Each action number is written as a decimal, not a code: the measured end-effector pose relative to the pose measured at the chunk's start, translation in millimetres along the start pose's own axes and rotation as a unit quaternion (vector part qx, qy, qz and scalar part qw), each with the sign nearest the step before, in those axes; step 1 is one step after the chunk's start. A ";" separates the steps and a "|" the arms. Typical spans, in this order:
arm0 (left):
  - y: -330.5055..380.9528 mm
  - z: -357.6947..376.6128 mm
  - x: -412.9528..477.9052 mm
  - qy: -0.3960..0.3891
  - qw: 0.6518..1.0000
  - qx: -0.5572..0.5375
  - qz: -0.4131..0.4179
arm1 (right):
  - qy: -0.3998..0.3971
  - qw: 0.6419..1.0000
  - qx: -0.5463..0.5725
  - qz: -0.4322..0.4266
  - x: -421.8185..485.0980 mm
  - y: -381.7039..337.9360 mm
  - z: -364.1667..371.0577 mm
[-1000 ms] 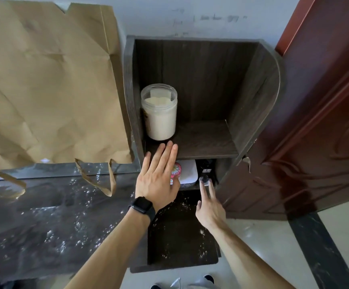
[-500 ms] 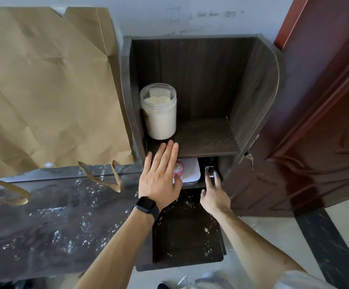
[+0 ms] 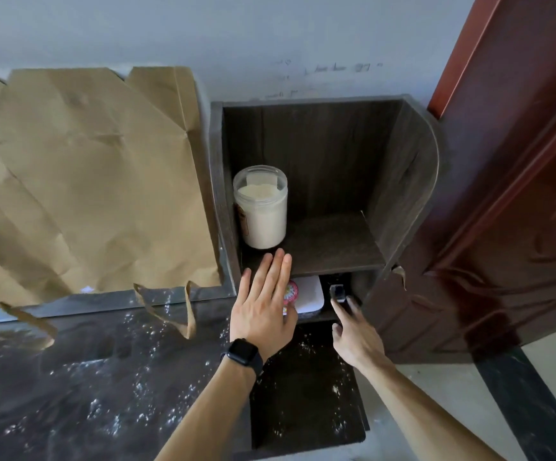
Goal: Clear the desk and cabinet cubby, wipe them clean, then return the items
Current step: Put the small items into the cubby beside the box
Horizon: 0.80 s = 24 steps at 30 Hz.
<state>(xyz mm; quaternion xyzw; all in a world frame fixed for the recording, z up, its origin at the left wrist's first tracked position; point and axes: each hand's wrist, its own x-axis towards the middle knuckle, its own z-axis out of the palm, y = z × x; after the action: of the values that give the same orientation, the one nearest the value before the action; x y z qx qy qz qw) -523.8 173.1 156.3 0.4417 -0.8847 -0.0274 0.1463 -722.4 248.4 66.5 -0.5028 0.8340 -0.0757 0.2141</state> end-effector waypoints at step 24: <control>392.4 92.2 -164.9 -0.301 0.891 -0.088 0.327 | 0.345 0.902 0.052 0.255 -440.2 266.6 -25.0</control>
<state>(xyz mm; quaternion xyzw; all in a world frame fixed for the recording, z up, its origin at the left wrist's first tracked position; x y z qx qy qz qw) -759.9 534.6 99.2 0.0833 -0.9747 -0.1879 -0.0881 -770.9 758.3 121.5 -0.2038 0.9502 -0.2305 -0.0491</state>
